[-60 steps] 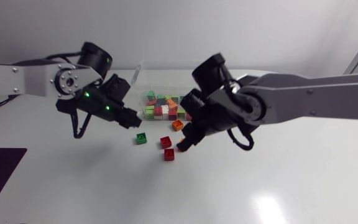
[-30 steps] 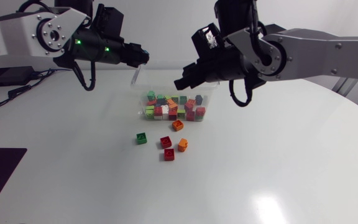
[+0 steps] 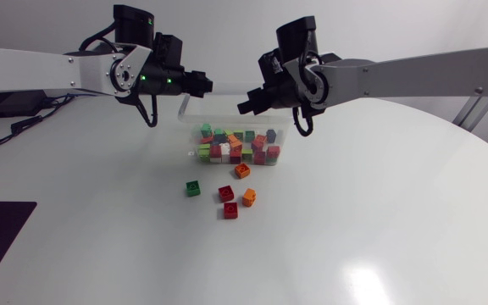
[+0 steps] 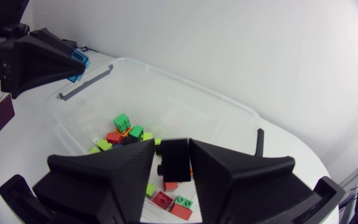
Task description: Place the duplo bricks in the container
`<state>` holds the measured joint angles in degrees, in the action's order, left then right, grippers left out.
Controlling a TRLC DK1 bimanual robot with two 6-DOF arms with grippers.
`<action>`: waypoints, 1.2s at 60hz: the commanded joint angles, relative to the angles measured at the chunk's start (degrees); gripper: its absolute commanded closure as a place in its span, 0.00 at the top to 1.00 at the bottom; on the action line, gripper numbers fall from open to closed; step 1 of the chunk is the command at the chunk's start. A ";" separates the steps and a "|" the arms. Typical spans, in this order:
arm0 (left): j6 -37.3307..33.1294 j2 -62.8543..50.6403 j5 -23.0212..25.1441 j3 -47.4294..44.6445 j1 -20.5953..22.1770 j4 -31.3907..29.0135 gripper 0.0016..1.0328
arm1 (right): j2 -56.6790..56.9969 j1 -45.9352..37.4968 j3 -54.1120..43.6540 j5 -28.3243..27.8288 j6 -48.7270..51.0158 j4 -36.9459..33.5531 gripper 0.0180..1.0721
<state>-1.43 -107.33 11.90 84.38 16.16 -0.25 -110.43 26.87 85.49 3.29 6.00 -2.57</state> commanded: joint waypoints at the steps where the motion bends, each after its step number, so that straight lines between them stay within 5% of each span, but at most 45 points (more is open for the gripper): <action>1: 1.26 -0.43 -0.30 2.02 -0.52 0.69 0.81 | -1.28 -0.33 2.05 0.84 -0.64 -0.42 0.90; 16: -1.56 13.81 2.43 -6.77 -3.16 -0.54 0.86 | 10.41 -0.68 -7.01 -1.18 2.00 -0.86 0.95; 31: -16.94 26.29 11.13 -20.13 -5.09 -11.00 0.86 | 25.53 0.29 -25.02 -8.39 8.59 -1.21 0.95; 41: -30.91 24.80 12.44 -26.11 -4.65 -14.51 0.86 | 27.11 1.16 -33.02 -13.05 16.50 -0.42 0.95; 56: -43.04 11.00 18.86 -21.98 -5.70 -19.96 0.86 | 20.52 2.92 -34.60 -12.61 20.81 -2.27 0.95; 72: -51.65 0.89 19.21 -18.99 -5.88 -22.78 0.86 | 9.01 3.54 -30.56 -13.31 22.13 -2.09 0.95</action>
<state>-49.19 -104.05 30.20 63.51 10.87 -22.26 -98.59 29.91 53.01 -9.43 26.48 -4.51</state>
